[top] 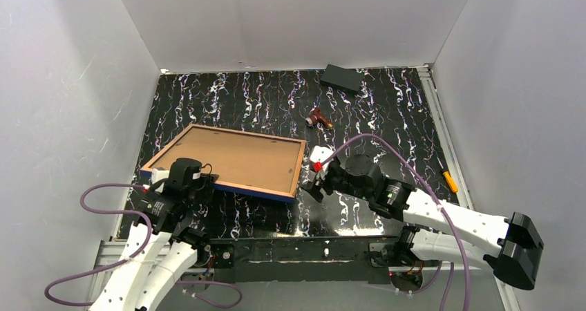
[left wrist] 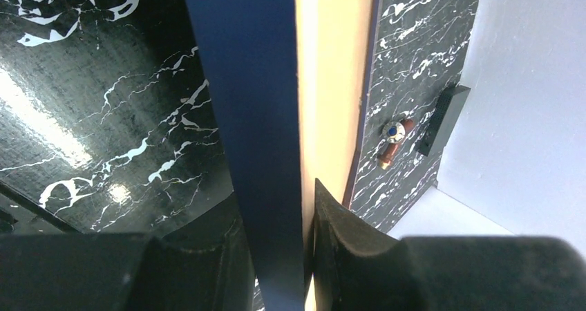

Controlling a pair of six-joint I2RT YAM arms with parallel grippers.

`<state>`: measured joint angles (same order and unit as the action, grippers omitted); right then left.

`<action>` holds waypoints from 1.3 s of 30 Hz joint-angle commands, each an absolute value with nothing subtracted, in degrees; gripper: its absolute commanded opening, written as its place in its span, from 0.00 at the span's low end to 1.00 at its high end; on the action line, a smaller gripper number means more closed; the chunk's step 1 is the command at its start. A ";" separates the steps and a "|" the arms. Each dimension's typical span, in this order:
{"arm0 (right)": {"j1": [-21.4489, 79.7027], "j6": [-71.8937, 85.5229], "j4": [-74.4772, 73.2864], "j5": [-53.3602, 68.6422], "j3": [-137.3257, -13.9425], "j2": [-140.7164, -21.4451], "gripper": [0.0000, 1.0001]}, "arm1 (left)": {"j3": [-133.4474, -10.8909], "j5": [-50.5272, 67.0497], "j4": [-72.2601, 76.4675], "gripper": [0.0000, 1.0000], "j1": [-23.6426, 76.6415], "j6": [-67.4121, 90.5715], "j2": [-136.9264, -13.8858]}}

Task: Take the photo out of the frame

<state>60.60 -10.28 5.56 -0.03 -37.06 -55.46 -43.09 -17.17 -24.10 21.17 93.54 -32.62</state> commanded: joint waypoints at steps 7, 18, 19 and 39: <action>51.85 -24.42 22.89 8.95 -20.32 -49.86 0.85 | -49.20 -22.11 -39.41 0.00 21.36 86.28 -37.18; 53.92 -31.94 51.84 11.63 -23.30 -70.64 0.89 | -51.94 -21.60 -41.05 0.00 21.41 87.87 -38.98; 53.96 -32.04 53.17 11.53 -23.79 -71.64 0.89 | -52.02 -21.62 -41.30 0.00 21.39 87.89 -39.15; 54.05 -29.22 64.69 25.09 -30.53 -84.55 0.62 | -52.04 -19.41 -41.40 0.00 21.38 91.28 -40.73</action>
<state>53.71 -31.33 55.13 25.56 -26.87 -82.61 -51.77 -17.72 -31.59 21.10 95.00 -38.39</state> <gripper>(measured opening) 0.702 0.262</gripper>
